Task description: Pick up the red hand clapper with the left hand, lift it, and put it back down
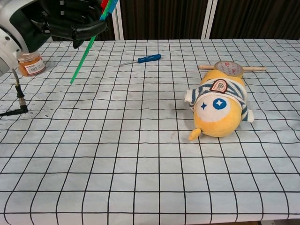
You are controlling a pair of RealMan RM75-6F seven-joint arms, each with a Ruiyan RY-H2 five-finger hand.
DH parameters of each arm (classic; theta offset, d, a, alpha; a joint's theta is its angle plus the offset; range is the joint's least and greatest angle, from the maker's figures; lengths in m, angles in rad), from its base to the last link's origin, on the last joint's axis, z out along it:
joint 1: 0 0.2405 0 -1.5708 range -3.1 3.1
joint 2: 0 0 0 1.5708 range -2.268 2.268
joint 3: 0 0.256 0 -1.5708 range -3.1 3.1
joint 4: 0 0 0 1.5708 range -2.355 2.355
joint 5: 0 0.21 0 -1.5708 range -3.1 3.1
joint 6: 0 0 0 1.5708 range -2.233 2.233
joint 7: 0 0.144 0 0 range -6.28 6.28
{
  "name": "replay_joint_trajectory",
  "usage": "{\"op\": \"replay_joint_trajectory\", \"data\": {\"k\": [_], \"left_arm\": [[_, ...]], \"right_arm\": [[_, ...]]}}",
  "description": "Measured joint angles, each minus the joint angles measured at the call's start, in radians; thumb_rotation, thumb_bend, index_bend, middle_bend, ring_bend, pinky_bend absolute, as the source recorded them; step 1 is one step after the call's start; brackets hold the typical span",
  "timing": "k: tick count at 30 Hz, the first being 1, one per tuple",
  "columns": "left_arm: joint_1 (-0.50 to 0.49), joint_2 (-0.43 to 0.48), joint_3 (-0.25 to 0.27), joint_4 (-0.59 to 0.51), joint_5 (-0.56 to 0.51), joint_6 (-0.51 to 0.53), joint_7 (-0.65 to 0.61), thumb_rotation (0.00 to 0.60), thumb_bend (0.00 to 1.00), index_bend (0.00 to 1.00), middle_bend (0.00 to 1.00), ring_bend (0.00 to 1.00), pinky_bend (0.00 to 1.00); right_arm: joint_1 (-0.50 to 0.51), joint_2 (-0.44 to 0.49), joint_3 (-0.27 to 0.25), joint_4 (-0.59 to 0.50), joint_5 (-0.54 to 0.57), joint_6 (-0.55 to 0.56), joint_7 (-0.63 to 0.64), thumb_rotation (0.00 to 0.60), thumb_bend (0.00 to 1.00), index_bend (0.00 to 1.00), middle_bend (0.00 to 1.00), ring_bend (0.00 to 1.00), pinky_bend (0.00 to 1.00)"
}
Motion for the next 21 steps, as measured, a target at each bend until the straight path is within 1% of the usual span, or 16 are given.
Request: {"op": "replay_joint_trajectory", "data": {"k": [4,7,8,11,12,14,17,21], "left_arm": [[-0.001,-0.016,0.011,0.075,0.04,0.018,0.168,0.6,0.49,0.76,0.82,0.72,0.73],[-0.003,-0.032,0.024,0.142,0.07,0.024,0.337,0.6,0.49,0.76,0.82,0.71,0.73],[-0.004,-0.038,0.03,0.166,0.08,0.021,0.407,0.6,0.49,0.76,0.82,0.71,0.73],[-0.008,-0.048,0.046,0.212,0.092,-0.001,0.564,0.6,0.49,0.76,0.82,0.71,0.73],[-0.009,-0.049,0.051,0.218,0.092,-0.016,0.599,0.6,0.49,0.76,0.82,0.71,0.73],[-0.012,-0.046,0.058,0.218,0.081,-0.061,0.648,0.6,0.49,0.76,0.82,0.71,0.73],[-0.018,-0.03,0.064,0.184,0.056,-0.124,0.672,0.6,0.49,0.76,0.82,0.71,0.73],[-0.025,-0.001,0.066,0.111,0.033,-0.162,0.647,0.6,0.5,0.76,0.82,0.71,0.73]], "right_arm": [[0.0,0.0,0.0,-0.001,0.002,-0.001,-0.001,0.6,0.12,0.2,0.11,0.18,0.15],[0.0,0.0,0.0,-0.001,0.002,-0.002,-0.001,0.6,0.12,0.2,0.11,0.18,0.15],[0.0,0.001,0.0,-0.001,0.003,-0.001,0.0,0.6,0.12,0.2,0.11,0.18,0.15],[0.0,0.002,0.001,-0.001,0.005,-0.002,0.0,0.6,0.12,0.2,0.11,0.18,0.15],[0.0,0.002,0.001,-0.001,0.005,-0.003,0.001,0.6,0.12,0.21,0.11,0.18,0.15],[0.0,0.002,0.001,0.0,0.005,-0.003,0.001,0.6,0.12,0.21,0.11,0.18,0.15],[0.0,0.003,0.001,-0.001,0.005,-0.004,0.001,0.6,0.12,0.21,0.11,0.18,0.15],[0.001,0.003,-0.001,-0.001,0.003,-0.005,-0.001,0.6,0.12,0.2,0.11,0.18,0.15]]}}
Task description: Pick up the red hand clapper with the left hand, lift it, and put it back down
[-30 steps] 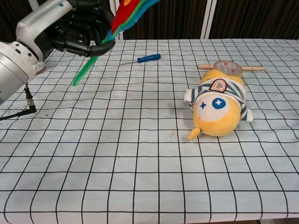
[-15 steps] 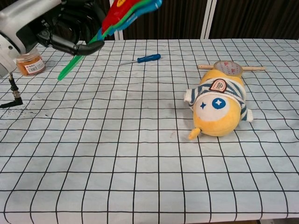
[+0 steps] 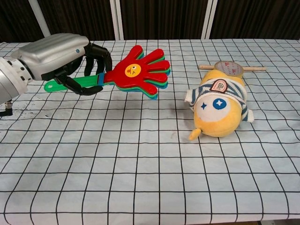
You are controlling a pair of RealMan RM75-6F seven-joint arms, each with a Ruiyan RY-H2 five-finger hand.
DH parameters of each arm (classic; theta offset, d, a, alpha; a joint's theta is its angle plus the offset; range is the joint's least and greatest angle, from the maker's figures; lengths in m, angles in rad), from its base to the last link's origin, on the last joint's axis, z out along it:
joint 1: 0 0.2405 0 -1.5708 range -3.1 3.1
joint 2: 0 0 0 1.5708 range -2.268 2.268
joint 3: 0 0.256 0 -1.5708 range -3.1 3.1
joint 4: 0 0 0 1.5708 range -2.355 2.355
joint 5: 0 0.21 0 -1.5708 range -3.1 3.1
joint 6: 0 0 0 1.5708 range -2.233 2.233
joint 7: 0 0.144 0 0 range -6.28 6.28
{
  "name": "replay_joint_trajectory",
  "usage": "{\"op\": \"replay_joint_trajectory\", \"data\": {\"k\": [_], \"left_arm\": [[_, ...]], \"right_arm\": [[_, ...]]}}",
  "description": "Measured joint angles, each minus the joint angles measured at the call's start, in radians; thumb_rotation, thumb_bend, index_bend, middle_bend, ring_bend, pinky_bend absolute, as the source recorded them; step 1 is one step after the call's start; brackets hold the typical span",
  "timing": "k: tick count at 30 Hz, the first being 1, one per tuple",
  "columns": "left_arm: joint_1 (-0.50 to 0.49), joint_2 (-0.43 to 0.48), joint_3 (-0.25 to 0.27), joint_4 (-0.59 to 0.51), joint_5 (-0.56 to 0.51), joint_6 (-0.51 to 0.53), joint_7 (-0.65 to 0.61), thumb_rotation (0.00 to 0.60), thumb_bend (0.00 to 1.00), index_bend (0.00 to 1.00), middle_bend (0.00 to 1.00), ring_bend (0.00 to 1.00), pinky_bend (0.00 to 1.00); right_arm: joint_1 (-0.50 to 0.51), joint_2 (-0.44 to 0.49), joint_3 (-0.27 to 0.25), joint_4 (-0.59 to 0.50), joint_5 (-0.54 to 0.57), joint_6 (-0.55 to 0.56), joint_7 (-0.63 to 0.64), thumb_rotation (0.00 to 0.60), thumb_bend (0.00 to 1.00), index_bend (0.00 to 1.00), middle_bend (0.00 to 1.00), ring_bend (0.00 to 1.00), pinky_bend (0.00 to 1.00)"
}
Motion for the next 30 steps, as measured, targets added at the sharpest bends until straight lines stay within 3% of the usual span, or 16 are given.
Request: {"op": "replay_joint_trajectory", "data": {"k": [7,17,20,25,30], "left_arm": [[0.0,0.029,-0.025,-0.104,-0.01,0.019,-0.22,0.6,0.5,0.76,0.82,0.71,0.73],[0.054,0.054,-0.107,-0.309,-0.033,0.183,-0.781,0.6,0.5,0.77,0.83,0.71,0.74],[0.067,0.07,-0.121,-0.379,-0.036,0.211,-0.871,0.6,0.5,0.77,0.83,0.71,0.75],[0.072,0.077,-0.118,-0.349,-0.012,0.222,-0.807,0.6,0.5,0.77,0.82,0.71,0.74],[0.064,0.073,-0.092,-0.239,0.037,0.203,-0.491,0.6,0.5,0.77,0.83,0.71,0.74]], "right_arm": [[-0.001,0.0,0.0,-0.001,0.0,0.002,-0.002,0.6,0.12,0.21,0.11,0.18,0.15],[-0.001,-0.001,0.0,-0.001,-0.002,0.003,-0.002,0.6,0.12,0.21,0.11,0.18,0.14],[-0.001,-0.002,-0.001,-0.002,-0.003,0.003,-0.004,0.6,0.12,0.21,0.11,0.18,0.15],[-0.001,-0.003,-0.002,-0.004,-0.004,0.004,-0.006,0.6,0.12,0.2,0.11,0.18,0.15],[-0.002,-0.001,-0.001,-0.005,-0.002,0.005,-0.005,0.6,0.12,0.21,0.11,0.18,0.15]]}}
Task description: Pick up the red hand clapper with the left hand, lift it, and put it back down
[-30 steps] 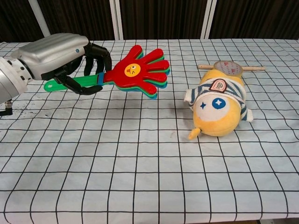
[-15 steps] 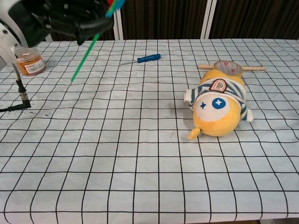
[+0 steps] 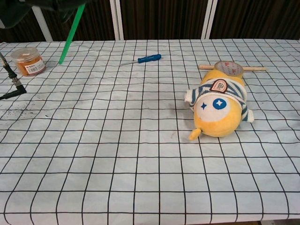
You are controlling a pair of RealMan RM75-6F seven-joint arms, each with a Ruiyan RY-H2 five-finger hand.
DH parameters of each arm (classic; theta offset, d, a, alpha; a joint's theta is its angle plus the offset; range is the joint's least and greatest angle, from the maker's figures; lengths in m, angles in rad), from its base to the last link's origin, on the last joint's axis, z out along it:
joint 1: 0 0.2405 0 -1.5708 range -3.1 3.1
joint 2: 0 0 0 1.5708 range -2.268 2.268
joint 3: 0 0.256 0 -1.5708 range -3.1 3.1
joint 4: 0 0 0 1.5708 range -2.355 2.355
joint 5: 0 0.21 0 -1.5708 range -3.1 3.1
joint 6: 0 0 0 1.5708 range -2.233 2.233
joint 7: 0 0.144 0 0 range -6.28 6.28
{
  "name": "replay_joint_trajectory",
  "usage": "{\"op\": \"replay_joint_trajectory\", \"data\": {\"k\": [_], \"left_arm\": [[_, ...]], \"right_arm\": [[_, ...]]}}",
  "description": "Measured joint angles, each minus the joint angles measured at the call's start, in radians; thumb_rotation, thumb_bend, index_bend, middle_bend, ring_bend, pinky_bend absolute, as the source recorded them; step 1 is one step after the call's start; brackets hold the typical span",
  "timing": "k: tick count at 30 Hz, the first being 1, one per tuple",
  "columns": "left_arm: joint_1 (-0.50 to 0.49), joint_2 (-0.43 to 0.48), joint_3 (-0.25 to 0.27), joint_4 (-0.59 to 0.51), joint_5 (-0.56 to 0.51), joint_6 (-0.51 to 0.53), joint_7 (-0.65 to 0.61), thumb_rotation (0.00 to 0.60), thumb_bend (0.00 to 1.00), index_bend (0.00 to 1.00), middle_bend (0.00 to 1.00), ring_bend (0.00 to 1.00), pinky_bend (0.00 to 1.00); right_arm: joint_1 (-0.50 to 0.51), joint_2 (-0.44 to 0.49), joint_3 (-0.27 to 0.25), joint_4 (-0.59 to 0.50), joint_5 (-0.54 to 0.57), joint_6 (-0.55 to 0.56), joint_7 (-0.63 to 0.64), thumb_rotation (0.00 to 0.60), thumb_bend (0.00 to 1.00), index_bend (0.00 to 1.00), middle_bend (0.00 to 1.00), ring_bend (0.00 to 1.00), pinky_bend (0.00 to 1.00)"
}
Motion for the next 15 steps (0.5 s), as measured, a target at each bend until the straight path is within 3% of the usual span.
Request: {"op": "replay_joint_trajectory", "data": {"k": [7,12,15], "left_arm": [[-0.017,-0.022,0.048,0.168,0.046,-0.081,0.499,0.6,0.5,0.76,0.82,0.71,0.74],[-0.038,-0.003,0.068,0.17,0.01,-0.222,0.633,0.6,0.51,0.77,0.83,0.71,0.73],[-0.042,0.002,0.064,0.149,-0.015,-0.241,0.658,0.6,0.51,0.77,0.83,0.71,0.73]], "right_arm": [[0.001,0.001,0.001,0.002,0.003,-0.004,0.004,0.6,0.12,0.2,0.11,0.18,0.15],[0.001,0.0,0.001,0.002,0.002,-0.004,0.003,0.6,0.12,0.21,0.11,0.18,0.15],[0.001,0.001,0.001,0.002,0.003,-0.003,0.003,0.6,0.12,0.21,0.11,0.18,0.15]]}}
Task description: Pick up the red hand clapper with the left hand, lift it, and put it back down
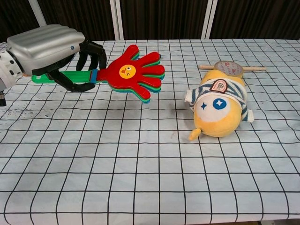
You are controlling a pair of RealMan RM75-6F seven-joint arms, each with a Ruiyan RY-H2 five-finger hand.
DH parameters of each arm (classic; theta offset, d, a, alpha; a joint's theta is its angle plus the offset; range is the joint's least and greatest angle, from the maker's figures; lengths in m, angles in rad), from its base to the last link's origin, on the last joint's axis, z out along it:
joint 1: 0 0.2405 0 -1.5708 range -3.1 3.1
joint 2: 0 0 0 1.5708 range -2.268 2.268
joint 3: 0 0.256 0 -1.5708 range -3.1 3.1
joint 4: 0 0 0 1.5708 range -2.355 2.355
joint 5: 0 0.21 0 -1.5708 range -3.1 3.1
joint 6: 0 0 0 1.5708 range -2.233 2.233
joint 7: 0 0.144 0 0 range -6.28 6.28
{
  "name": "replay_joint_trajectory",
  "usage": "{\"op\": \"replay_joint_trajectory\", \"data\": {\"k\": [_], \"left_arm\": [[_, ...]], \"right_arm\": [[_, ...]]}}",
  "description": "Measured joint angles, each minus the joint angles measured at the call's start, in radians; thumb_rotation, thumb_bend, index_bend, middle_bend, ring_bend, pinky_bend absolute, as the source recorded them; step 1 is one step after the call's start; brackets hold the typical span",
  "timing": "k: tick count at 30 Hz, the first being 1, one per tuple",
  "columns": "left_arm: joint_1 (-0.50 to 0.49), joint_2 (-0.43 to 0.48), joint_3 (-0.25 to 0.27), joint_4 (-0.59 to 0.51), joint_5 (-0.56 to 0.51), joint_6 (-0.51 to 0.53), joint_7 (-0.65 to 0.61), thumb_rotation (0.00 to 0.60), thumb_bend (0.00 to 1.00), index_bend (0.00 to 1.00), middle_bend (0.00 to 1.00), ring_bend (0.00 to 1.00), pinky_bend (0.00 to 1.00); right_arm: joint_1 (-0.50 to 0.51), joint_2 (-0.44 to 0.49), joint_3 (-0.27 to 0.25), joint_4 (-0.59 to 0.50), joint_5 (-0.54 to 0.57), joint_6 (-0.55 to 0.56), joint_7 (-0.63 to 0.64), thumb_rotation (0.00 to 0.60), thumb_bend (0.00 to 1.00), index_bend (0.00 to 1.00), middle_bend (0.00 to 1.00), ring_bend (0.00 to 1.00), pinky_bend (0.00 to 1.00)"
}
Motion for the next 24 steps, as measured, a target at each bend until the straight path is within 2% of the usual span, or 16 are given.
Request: {"op": "replay_joint_trajectory", "data": {"k": [4,7,13,17,20,24], "left_arm": [[0.005,-0.011,-0.01,-0.02,0.001,0.041,-0.107,0.6,0.51,0.78,0.84,0.71,0.73],[0.012,-0.014,-0.019,-0.054,-0.005,0.071,-0.284,0.6,0.51,0.78,0.84,0.71,0.73],[0.024,0.031,-0.04,-0.183,-0.043,0.084,-0.773,0.6,0.51,0.78,0.84,0.71,0.73],[0.027,0.102,-0.057,-0.28,-0.079,0.05,-1.14,0.6,0.51,0.78,0.84,0.71,0.73],[0.026,0.157,-0.062,-0.317,-0.089,0.021,-1.354,0.6,0.51,0.78,0.84,0.71,0.74],[0.026,0.176,-0.061,-0.318,-0.089,0.008,-1.489,0.6,0.51,0.78,0.83,0.71,0.74]], "right_arm": [[0.0,0.0,0.0,0.001,-0.001,0.001,-0.001,0.6,0.12,0.21,0.11,0.18,0.15],[0.0,-0.001,-0.001,0.001,-0.002,0.0,-0.001,0.6,0.12,0.21,0.11,0.18,0.15],[0.0,-0.002,-0.001,0.0,-0.003,0.002,-0.003,0.6,0.12,0.2,0.11,0.18,0.15],[0.0,-0.003,-0.001,0.0,-0.003,0.002,-0.004,0.6,0.12,0.21,0.11,0.18,0.15],[0.0,-0.003,-0.001,-0.001,-0.003,0.002,-0.005,0.6,0.12,0.2,0.11,0.18,0.15],[-0.001,-0.003,0.0,-0.001,-0.002,0.003,-0.005,0.6,0.12,0.2,0.11,0.18,0.15]]}}
